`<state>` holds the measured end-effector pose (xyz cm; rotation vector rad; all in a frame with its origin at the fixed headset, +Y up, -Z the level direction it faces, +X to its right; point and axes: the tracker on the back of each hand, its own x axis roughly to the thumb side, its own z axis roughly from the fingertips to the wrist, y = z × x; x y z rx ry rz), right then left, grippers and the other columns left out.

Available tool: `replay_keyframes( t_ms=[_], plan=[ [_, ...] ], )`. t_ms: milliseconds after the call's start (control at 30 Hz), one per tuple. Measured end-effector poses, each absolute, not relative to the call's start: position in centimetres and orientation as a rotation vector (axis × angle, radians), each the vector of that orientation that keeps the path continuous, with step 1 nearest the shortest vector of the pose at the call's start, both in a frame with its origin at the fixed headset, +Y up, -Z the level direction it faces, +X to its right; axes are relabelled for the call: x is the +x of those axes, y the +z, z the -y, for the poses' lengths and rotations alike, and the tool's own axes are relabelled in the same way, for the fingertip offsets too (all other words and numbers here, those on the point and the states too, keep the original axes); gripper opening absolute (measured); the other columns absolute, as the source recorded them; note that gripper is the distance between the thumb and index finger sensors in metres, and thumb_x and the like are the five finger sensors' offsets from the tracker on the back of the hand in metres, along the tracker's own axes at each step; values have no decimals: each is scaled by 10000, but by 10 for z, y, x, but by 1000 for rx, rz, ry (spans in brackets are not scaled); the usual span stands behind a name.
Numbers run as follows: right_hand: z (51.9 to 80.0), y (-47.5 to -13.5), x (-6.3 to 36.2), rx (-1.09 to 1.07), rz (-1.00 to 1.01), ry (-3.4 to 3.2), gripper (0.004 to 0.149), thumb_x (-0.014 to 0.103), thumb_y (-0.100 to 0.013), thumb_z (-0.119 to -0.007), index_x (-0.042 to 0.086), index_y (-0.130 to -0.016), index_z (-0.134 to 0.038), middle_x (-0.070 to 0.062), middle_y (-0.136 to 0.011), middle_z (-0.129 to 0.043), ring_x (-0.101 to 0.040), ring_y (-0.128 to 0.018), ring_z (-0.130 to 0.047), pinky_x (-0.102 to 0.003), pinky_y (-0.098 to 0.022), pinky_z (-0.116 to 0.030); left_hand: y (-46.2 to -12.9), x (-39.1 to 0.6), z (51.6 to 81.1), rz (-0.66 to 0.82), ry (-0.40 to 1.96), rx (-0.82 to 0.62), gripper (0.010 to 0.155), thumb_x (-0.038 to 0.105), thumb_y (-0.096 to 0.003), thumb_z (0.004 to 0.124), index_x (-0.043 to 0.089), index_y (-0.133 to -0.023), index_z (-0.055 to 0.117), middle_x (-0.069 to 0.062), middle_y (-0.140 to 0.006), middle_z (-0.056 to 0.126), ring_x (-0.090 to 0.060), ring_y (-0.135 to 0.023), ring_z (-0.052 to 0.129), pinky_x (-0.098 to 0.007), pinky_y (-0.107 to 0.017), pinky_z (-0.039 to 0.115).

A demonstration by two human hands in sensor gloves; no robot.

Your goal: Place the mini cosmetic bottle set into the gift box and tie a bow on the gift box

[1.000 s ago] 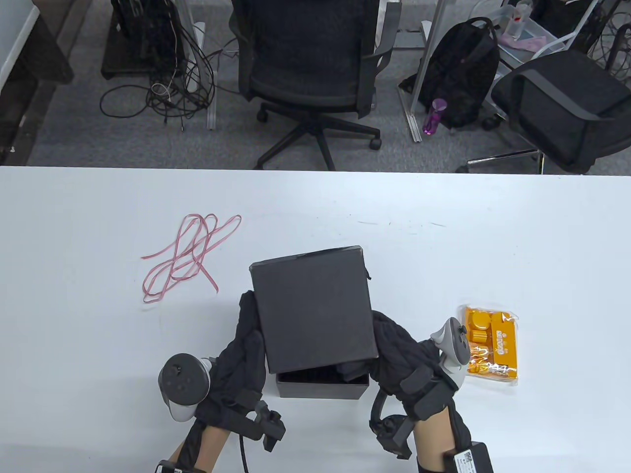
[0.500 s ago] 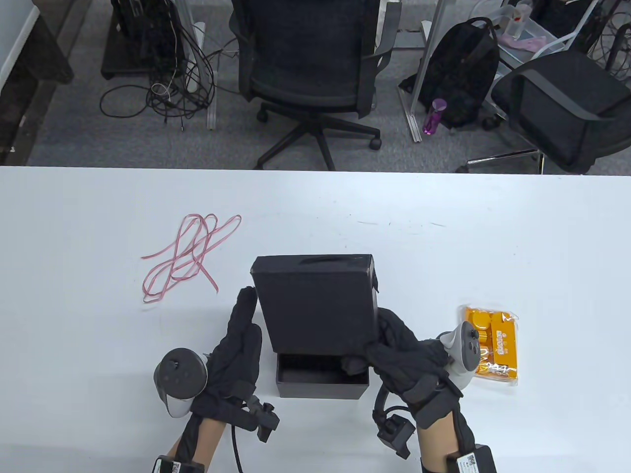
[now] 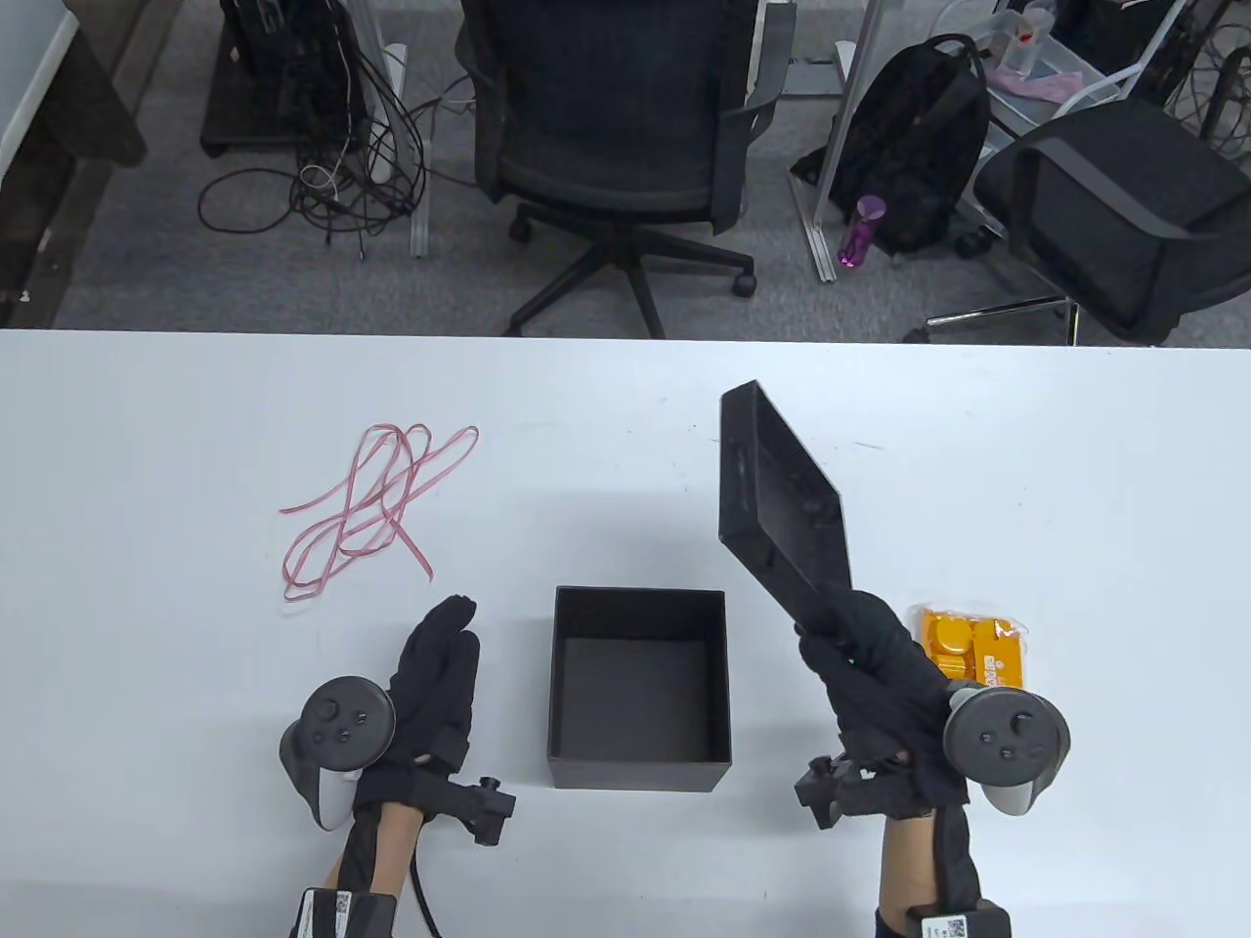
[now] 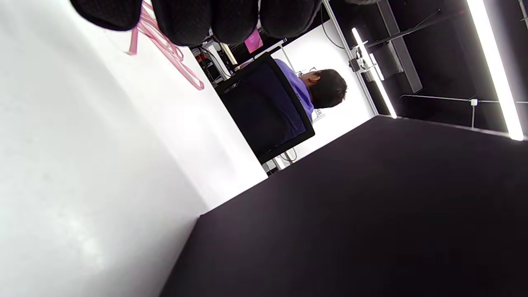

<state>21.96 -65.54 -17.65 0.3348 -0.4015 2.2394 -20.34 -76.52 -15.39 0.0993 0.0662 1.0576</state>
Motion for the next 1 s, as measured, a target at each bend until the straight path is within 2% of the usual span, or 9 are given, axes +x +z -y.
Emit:
replay_keyframes(
  t_ms=[167,400,733,1000],
  plan=[
    [691,-191,226,150,399,2628,476,124,-522,-758,62,-993,-726,-202,-898,-789,-467,-699,-933,-572,-533,-821,-155,-206,768,-81,1066,86,630,500,-620,493,152,-1143,528,-229,-1145,547,-540,-996,674,-707,-674,649],
    [725,-202,218,154,233,2953,472,130,-519,-756,87,-989,-742,-179,-911,-806,-443,-712,-944,-552,-546,-829,-155,-205,771,-84,1050,59,633,500,-618,494,153,-1146,524,-237,-1149,538,-550,-1000,663,-712,-676,642],
    [747,-209,198,242,43,3132,482,132,-533,-729,93,-1013,-707,-181,-941,-781,-436,-741,-929,-545,-575,-812,-155,-202,773,-74,1020,37,635,500,-617,494,153,-1148,521,-242,-1153,528,-557,-1002,655,-716,-675,639],
    [753,-210,194,266,-160,3145,492,133,-551,-699,82,-1040,-677,-203,-981,-758,-497,-812,-833,-606,-611,-732,-156,-199,776,-69,1000,7,647,504,-616,491,149,-1157,499,-248,-1157,517,-562,-1008,645,-719,-679,632]
  ],
)
